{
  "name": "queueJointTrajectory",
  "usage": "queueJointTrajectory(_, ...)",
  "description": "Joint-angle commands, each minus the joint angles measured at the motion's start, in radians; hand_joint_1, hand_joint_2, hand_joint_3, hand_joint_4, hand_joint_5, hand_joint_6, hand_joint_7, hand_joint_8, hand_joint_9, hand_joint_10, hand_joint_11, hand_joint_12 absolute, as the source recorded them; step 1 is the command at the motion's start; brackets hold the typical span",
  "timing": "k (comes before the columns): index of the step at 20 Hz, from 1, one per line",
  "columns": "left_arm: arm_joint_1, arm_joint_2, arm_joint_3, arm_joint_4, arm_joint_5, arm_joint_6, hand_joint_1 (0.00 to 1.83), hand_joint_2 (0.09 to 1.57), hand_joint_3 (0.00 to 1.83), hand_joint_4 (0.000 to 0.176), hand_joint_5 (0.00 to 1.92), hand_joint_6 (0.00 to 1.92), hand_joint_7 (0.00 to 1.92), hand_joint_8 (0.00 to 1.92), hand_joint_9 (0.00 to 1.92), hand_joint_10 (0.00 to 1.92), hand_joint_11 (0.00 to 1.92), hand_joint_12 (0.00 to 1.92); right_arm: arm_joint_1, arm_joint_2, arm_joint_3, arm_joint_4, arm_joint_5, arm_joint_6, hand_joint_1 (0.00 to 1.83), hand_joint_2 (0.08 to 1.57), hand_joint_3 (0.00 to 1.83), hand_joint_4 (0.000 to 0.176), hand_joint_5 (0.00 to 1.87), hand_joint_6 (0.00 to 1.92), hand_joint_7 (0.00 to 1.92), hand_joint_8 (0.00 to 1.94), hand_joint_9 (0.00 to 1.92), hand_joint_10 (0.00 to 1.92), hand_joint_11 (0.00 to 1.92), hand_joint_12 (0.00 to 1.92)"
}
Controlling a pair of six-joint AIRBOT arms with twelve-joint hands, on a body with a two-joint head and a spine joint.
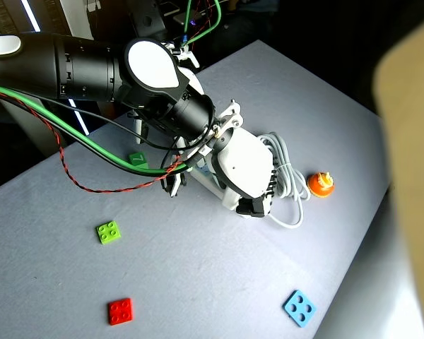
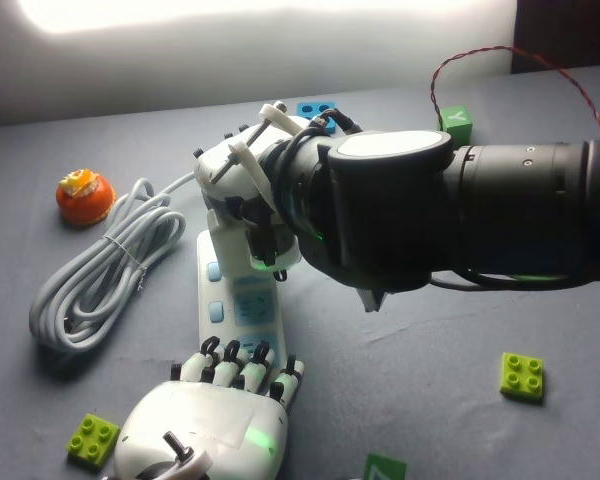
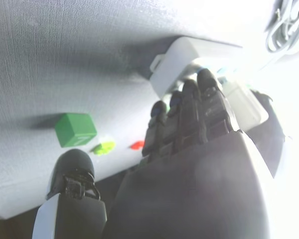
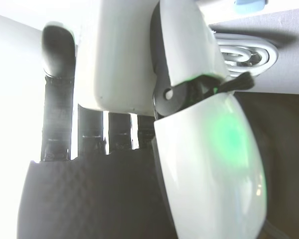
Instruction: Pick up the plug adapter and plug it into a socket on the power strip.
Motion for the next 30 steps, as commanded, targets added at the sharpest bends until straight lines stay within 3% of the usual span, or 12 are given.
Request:
queueJointTrajectory(1, 0.0, 0.011, -0.002, 0.009, -0.047, 0.002, 0.0, 1.23, 0.0, 0.0, 0.05, 0.0, 0.07, 0.0, 0.05, 0.0, 0.0, 0.18, 0.001, 0.004, -0.017, 0.009, 0.028, -0.008, 1.17, 1.26, 0.0, 0.0, 0.66, 1.38, 0.76, 1.39, 0.61, 1.27, 0.54, 1.59)
queueJointTrajectory(6, -0.003, 0.017, -0.003, 0.009, -0.047, 0.002, 0.0, 1.22, 0.0, 0.0, 0.04, 0.0, 0.07, 0.0, 0.05, 0.0, 0.0, 0.16, 0.013, 0.027, -0.038, 0.009, 0.035, -0.015, 1.13, 1.26, 0.0, 0.028, 0.71, 1.41, 0.72, 1.38, 0.56, 0.98, 0.44, 1.6)
queueJointTrajectory(7, -0.004, 0.018, -0.003, 0.009, -0.047, 0.002, 0.0, 1.22, 0.0, 0.0, 0.05, 0.0, 0.07, 0.0, 0.06, 0.0, 0.0, 0.18, 0.015, 0.031, -0.041, 0.009, 0.039, -0.015, 1.13, 1.26, 0.0, 0.015, 0.74, 1.39, 0.69, 1.39, 0.54, 0.96, 0.42, 1.58)
queueJointTrajectory(8, -0.006, 0.02, -0.003, 0.01, -0.047, 0.002, 0.0, 1.22, 0.0, 0.0, 0.05, 0.0, 0.08, 0.0, 0.07, 0.0, 0.0, 0.21, 0.018, 0.037, -0.045, 0.009, 0.042, -0.016, 1.09, 1.25, 0.0, 0.0, 0.73, 1.37, 0.63, 0.74, 0.49, 0.89, 0.32, 1.57)
queueJointTrajectory(9, -0.008, 0.021, -0.003, 0.01, -0.047, 0.002, 0.0, 1.22, 0.0, 0.0, 0.05, 0.0, 0.07, 0.0, 0.06, 0.0, 0.0, 0.2, 0.021, 0.042, -0.047, 0.009, 0.044, -0.019, 1.08, 1.23, 0.0, 0.0, 0.75, 1.33, 0.68, 0.38, 0.49, 0.75, 0.28, 1.5)
queueJointTrajectory(10, -0.01, 0.021, -0.003, 0.01, -0.047, 0.002, 0.0, 1.22, 0.0, 0.0, 0.03, 0.0, 0.06, 0.0, 0.05, 0.0, 0.0, 0.16, 0.025, 0.047, -0.049, 0.009, 0.047, -0.022, 1.05, 1.17, 0.0, 0.0, 0.61, 0.65, 0.69, 0.21, 0.48, 0.64, 0.24, 1.44)
queueJointTrajectory(12, -0.012, 0.021, -0.003, 0.01, -0.047, 0.002, 0.0, 1.23, 0.0, 0.0, 0.04, 0.0, 0.07, 0.0, 0.05, 0.0, 0.0, 0.16, 0.033, 0.057, -0.049, 0.009, 0.058, -0.024, 1.02, 1.1, 0.0, 0.0, 0.52, 0.09, 0.65, 0.04, 0.5, 0.38, 0.19, 1.32)
queueJointTrajectory(13, -0.013, 0.021, -0.003, 0.01, -0.047, 0.002, 0.0, 1.22, 0.0, 0.0, 0.03, 0.0, 0.06, 0.0, 0.04, 0.0, 0.0, 0.15, 0.038, 0.063, -0.049, 0.009, 0.066, -0.025, 0.99, 1.06, 0.0, 0.0, 0.48, 0.0, 0.54, 0.0, 0.48, 0.1, 0.09, 1.2)
queueJointTrajectory(18, -0.015, 0.027, -0.003, 0.01, -0.047, 0.002, 0.0, 1.22, 0.0, 0.0, 0.04, 0.0, 0.07, 0.01, 0.05, 0.0, 0.0, 0.15, 0.069, 0.096, -0.057, 0.009, 0.094, -0.03, 0.91, 1.05, 0.0, 0.0, 0.36, 0.0, 0.38, 0.0, 0.4, 0.01, 0.02, 1.06)
queueJointTrajectory(20, -0.018, 0.033, -0.004, 0.009, -0.047, 0.003, 0.0, 1.22, 0.0, 0.0, 0.04, 0.0, 0.06, 0.0, 0.06, 0.0, 0.0, 0.17, 0.084, 0.114, -0.061, 0.009, 0.101, -0.032, 0.69, 1.04, 0.0, 0.0, 0.14, 0.0, 0.16, 0.0, 0.15, 0.0, 0.0, 0.52)
queueJointTrajectory(24, -0.039, 0.047, -0.006, 0.009, -0.042, 0.019, 0.0, 1.22, 0.0, 0.0, 0.03, 0.01, 0.04, 0.0, 0.04, 0.01, 0.0, 0.11, 0.125, 0.212, -0.121, 0.007, 0.133, -0.043, 0.52, 1.0, 0.0, 0.0, 0.02, 0.0, 0.01, 0.0, 0.01, 0.0, 0.0, 0.19)
queueJointTrajectory(30, -0.105, 0.075, -0.018, 0.009, -0.042, 0.072, 0.0, 1.22, 0.0, 0.0, 0.05, 0.0, 0.08, 0.0, 0.07, 0.0, 0.0, 0.23, 0.143, 0.46, -0.291, 0.005, 0.237, -0.076, 0.49, 0.95, 0.0, 0.0, 0.04, 0.0, 0.01, 0.0, 0.0, 0.0, 0.0, 0.17)
